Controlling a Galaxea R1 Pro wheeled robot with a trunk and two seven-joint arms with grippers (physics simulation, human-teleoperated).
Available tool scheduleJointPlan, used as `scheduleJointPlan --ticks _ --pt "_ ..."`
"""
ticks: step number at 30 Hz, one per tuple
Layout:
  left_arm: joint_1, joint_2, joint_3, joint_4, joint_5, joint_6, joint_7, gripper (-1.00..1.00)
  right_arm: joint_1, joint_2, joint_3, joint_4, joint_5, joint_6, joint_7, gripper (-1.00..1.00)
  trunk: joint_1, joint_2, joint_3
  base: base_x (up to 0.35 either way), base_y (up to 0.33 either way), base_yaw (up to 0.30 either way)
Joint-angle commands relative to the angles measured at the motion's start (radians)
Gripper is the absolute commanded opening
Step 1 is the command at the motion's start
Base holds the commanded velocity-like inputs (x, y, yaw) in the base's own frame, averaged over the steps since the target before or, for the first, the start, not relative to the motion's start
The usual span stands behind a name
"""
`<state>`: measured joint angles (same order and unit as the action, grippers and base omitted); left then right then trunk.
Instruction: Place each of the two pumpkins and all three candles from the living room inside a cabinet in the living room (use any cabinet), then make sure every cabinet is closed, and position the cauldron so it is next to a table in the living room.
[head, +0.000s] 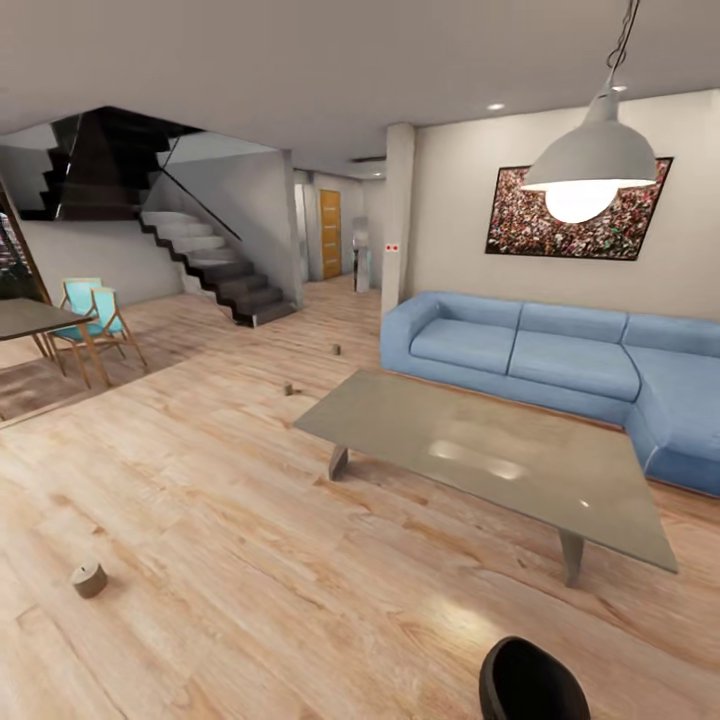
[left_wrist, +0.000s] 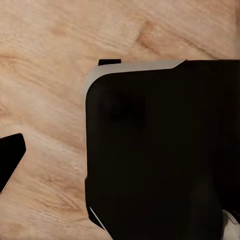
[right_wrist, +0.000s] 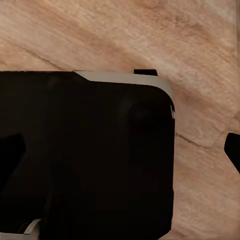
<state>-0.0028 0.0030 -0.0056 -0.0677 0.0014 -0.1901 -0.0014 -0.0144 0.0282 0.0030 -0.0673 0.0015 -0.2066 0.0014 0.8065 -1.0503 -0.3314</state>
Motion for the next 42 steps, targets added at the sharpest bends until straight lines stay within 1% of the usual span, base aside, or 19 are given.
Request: scheduleJointPlan --ticks 1,42 --pt "0.0 0.0 -0.001 0.0 0.0 -0.003 0.0 1.0 -0.001 0.0 0.0 0.001 0.0 -0.004 0.0 1.0 0.0 -0.001 -0.001 0.0 0.0 -0.291" --pt "0.0 0.0 -0.002 0.0 0.0 -0.003 0.0 1.0 -0.001 -0.001 0.0 0.001 0.0 -0.005 0.0 1.0 0.0 -0.001 -0.001 0.0 0.0 -0.291"
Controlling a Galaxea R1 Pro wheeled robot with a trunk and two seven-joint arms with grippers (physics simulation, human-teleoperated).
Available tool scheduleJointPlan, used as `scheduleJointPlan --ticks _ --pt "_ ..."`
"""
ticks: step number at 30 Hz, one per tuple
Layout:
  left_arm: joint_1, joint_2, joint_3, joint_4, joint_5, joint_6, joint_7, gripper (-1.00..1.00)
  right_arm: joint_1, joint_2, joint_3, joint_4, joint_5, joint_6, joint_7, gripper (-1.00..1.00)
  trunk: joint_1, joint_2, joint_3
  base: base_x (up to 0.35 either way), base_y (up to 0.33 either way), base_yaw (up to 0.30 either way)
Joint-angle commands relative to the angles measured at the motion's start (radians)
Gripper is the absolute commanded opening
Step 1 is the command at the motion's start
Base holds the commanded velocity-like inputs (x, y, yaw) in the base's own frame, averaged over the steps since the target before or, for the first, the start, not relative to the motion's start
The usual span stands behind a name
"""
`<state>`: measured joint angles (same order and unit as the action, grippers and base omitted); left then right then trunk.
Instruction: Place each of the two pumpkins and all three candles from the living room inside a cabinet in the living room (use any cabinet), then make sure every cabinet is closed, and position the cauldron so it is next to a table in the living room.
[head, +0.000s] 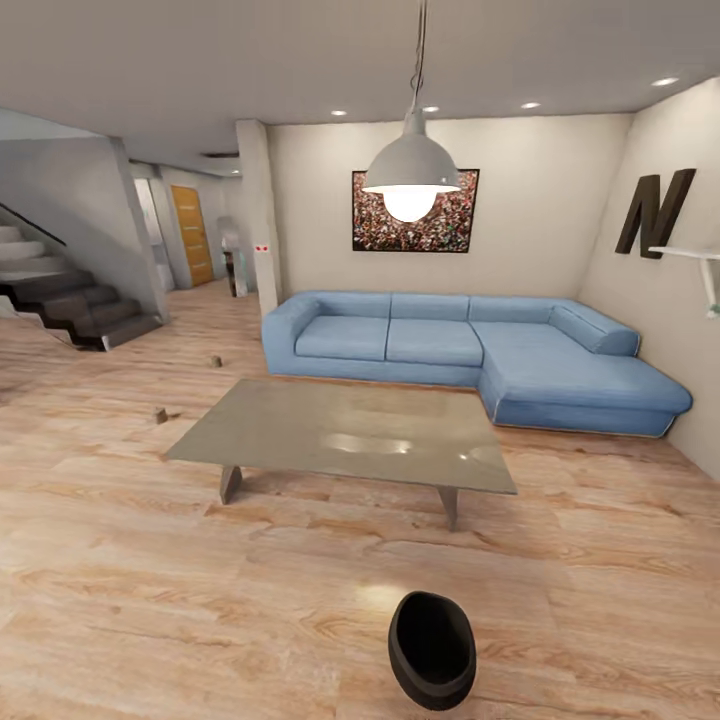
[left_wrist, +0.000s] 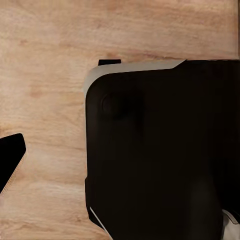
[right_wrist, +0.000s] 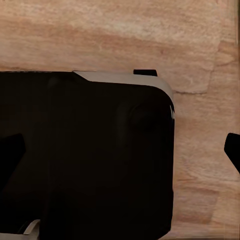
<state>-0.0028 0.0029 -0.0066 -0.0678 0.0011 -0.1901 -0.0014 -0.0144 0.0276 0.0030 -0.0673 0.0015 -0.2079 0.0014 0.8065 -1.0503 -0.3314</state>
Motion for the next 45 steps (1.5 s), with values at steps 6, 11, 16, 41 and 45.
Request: scheduleJointPlan --ticks 6,11,16,41,45 --pt "0.0 0.0 -0.001 0.0 -0.002 -0.003 0.0 1.0 -0.001 0.0 0.0 0.001 0.0 -0.004 0.0 1.0 0.0 -0.001 -0.001 0.0 0.0 -0.291" --pt "0.0 0.0 -0.001 0.001 -0.003 -0.003 0.0 1.0 -0.001 0.0 0.0 0.001 0.0 -0.004 0.0 1.0 0.0 -0.001 -0.001 0.0 0.0 -0.291" --pt "0.0 0.0 -0.001 0.001 -0.003 -0.003 0.0 1.0 -0.001 0.0 0.0 0.001 0.0 -0.004 0.0 1.0 0.0 -0.001 -0.001 0.0 0.0 -0.291" --pt "0.0 0.0 -0.001 0.001 -0.004 -0.015 0.0 1.0 -0.001 0.001 0.003 0.0 0.008 -0.029 -0.002 1.0 0.0 -0.001 -0.001 0.0 0.0 -0.193" --pt "0.0 0.0 -0.001 0.001 -0.004 -0.015 0.0 1.0 -0.001 0.001 0.003 0.0 0.004 -0.029 -0.003 1.0 0.0 -0.001 -0.001 0.0 0.0 0.0"
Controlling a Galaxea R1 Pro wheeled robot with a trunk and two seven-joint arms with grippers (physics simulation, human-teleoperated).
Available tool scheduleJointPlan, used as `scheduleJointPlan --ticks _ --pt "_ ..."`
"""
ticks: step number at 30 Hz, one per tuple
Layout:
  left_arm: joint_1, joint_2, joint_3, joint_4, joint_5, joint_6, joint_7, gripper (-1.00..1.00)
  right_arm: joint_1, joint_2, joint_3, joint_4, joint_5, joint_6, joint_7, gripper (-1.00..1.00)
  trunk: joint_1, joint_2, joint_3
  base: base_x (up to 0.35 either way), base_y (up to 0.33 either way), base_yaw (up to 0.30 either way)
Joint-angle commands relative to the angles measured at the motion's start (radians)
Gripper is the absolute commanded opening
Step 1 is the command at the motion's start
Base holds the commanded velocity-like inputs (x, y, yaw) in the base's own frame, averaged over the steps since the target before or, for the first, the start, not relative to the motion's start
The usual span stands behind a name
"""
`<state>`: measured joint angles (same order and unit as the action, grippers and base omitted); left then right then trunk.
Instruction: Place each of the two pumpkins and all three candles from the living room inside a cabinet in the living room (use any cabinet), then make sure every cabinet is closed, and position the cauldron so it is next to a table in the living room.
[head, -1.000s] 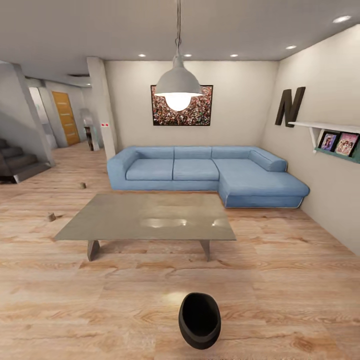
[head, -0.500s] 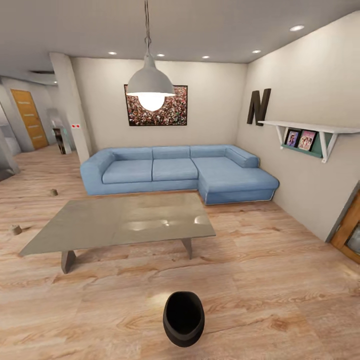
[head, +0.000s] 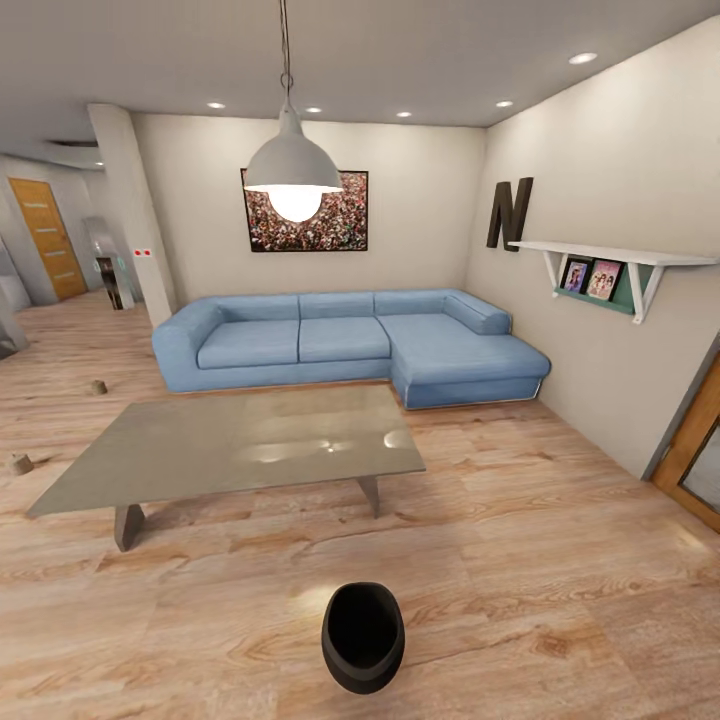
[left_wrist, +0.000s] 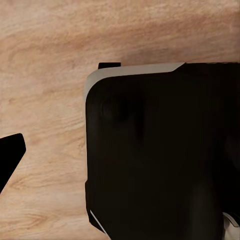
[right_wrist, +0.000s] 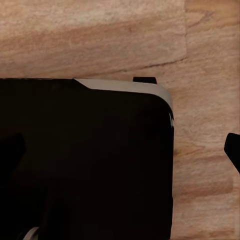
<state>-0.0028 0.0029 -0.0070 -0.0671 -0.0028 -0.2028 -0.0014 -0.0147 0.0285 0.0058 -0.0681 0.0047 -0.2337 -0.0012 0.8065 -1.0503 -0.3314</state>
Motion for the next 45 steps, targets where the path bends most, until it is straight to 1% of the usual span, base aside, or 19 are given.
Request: scheduleJointPlan --ticks 1,18,21,25,27,31,34,35,36,39,40,42,43,45 --pt "0.0 0.0 -0.001 0.0 0.0 -0.003 0.0 1.0 -0.001 0.0 0.0 0.001 0.0 -0.003 0.0 1.0 0.0 -0.001 -0.001 0.0 0.0 0.0" --pt "0.0 -0.001 0.0 0.0 -0.002 -0.003 0.0 1.0 -0.001 0.001 0.0 0.002 -0.005 -0.006 -0.003 1.0 0.0 -0.001 -0.001 0.0 0.0 0.0" --pt "0.0 -0.007 0.006 -0.001 0.002 -0.002 -0.003 1.0 -0.001 0.001 0.0 0.001 -0.005 -0.013 -0.003 1.0 0.0 -0.001 -0.001 0.0 0.0 0.0" --pt "-0.001 -0.015 0.003 -0.01 -0.002 0.001 -0.007 1.0 -0.001 0.0 -0.001 0.002 -0.004 -0.015 -0.002 1.0 0.0 -0.001 -0.001 0.0 0.0 0.0" --pt "-0.006 -0.02 -0.002 -0.038 -0.003 0.008 -0.01 1.0 -0.001 0.0 -0.001 0.001 0.001 -0.005 0.0 1.0 0.0 -0.001 -0.001 0.0 0.0 0.0" --pt "-0.011 -0.016 -0.003 -0.119 0.0 0.036 -0.031 1.0 -0.002 -0.002 -0.002 -0.029 0.005 0.015 -0.004 1.0 0.0 -0.001 -0.001 0.0 0.0 0.0" --pt "-0.012 -0.013 -0.002 -0.217 0.004 0.116 -0.048 1.0 -0.002 -0.007 -0.004 -0.122 0.0 0.053 -0.006 1.0 0.0 -0.001 -0.001 0.0 0.0 0.0" --pt "-0.012 -0.012 -0.001 -0.276 0.004 0.175 -0.051 1.0 -0.002 -0.008 -0.005 -0.172 -0.001 0.097 -0.006 1.0 0.0 -0.001 -0.001 0.0 0.0 0.0" --pt "-0.012 -0.012 -0.001 -0.31 0.005 0.21 -0.053 1.0 -0.002 -0.008 -0.005 -0.199 -0.001 0.125 -0.006 1.0 0.0 -0.001 -0.001 0.0 0.0 0.0" --pt "-0.012 -0.005 0.005 -0.566 0.011 0.461 -0.069 1.0 -0.002 -0.008 -0.007 -0.414 -0.003 0.326 -0.007 1.0 0.0 -0.001 -0.001 0.0 0.0 0.0" --pt "-0.012 -0.003 0.006 -0.611 0.014 0.504 -0.076 1.0 -0.002 -0.007 -0.007 -0.455 -0.003 0.361 -0.008 1.0 0.0 -0.001 -0.001 0.0 0.0 0.0" --pt "-0.012 0.005 0.008 -0.772 0.029 0.652 -0.107 1.0 -0.002 -0.004 -0.007 -0.604 -0.002 0.496 -0.008 1.0 0.0 -0.001 -0.001 0.0 0.0 0.0" --pt "-0.012 0.006 0.009 -0.805 0.032 0.683 -0.112 1.0 -0.002 -0.004 -0.006 -0.637 -0.003 0.526 -0.008 1.0 0.0 -0.001 -0.001 0.0 0.0 0.0" --pt "-0.014 0.008 0.016 -0.922 0.043 0.781 -0.124 1.0 -0.002 -0.002 -0.006 -0.755 -0.003 0.63 -0.009 1.0 0.0 -0.001 -0.001 0.0 0.0 0.0"
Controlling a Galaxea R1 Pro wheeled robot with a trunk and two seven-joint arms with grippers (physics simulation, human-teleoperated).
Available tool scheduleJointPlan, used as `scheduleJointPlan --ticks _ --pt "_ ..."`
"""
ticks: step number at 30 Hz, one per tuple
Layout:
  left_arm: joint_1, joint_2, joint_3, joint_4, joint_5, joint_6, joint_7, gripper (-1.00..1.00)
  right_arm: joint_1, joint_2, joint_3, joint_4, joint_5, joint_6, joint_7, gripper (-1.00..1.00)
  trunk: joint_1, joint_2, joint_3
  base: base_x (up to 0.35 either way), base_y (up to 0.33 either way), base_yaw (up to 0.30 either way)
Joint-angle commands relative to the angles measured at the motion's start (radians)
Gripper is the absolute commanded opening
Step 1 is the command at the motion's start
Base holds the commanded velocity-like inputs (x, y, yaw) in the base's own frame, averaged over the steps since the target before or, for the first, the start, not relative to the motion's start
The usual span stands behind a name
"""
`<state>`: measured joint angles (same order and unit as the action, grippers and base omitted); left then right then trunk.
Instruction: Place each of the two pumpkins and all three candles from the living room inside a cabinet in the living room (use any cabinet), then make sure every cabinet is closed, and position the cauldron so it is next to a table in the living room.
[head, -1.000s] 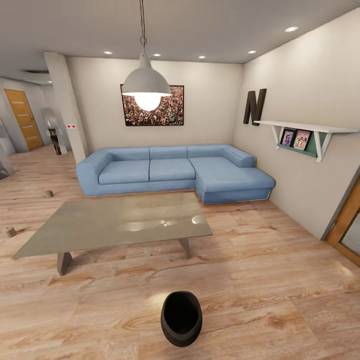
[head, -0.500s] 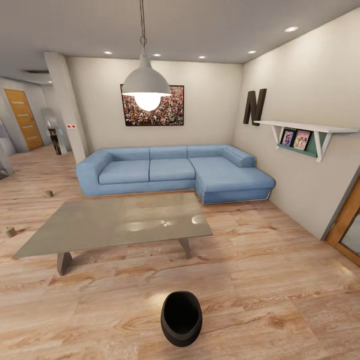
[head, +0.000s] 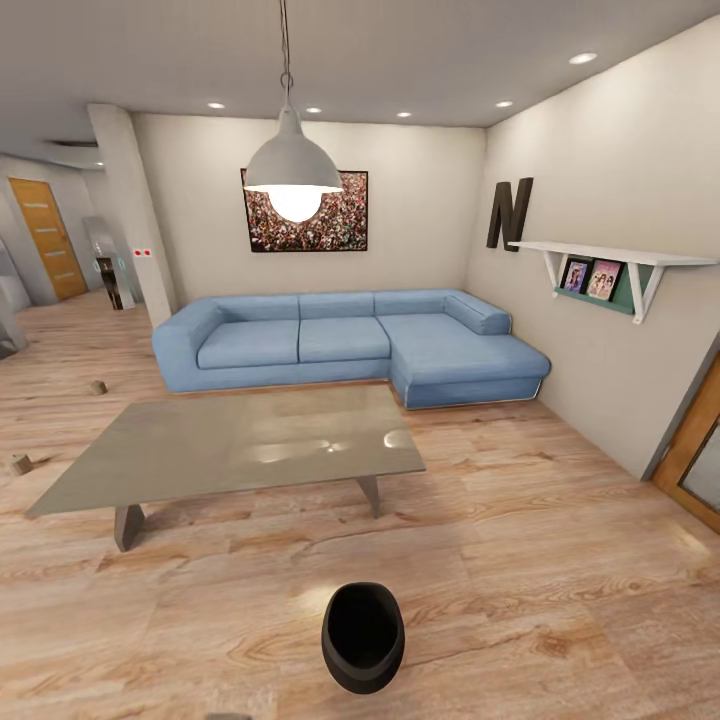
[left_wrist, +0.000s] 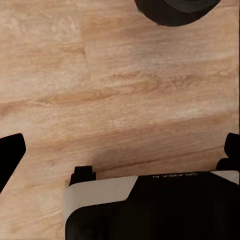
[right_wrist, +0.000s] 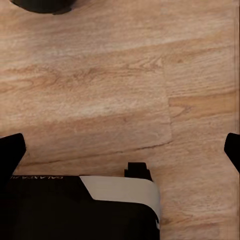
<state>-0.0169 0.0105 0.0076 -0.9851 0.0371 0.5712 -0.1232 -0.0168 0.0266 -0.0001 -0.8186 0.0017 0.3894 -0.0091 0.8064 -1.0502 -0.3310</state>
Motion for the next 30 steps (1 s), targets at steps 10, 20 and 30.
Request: scheduleJointPlan --ticks 10,20,30 --pt "-0.229 -0.011 0.011 -0.059 0.013 0.181 0.006 1.0 -0.158 0.011 0.003 -0.163 0.0 0.257 -0.066 1.0 0.0 -0.001 -0.001 0.0 0.0 0.0" --pt "-0.473 -0.019 0.014 0.354 0.015 0.102 0.099 1.0 -0.495 0.085 0.005 0.17 -0.003 0.256 -0.183 1.0 0.0 -0.001 -0.001 0.0 0.0 0.0" --pt "-0.507 -0.081 0.013 0.471 0.015 -0.045 0.183 1.0 -0.653 0.143 0.005 0.476 -0.024 0.087 -0.191 1.0 0.0 -0.001 -0.001 0.0 0.0 0.0"
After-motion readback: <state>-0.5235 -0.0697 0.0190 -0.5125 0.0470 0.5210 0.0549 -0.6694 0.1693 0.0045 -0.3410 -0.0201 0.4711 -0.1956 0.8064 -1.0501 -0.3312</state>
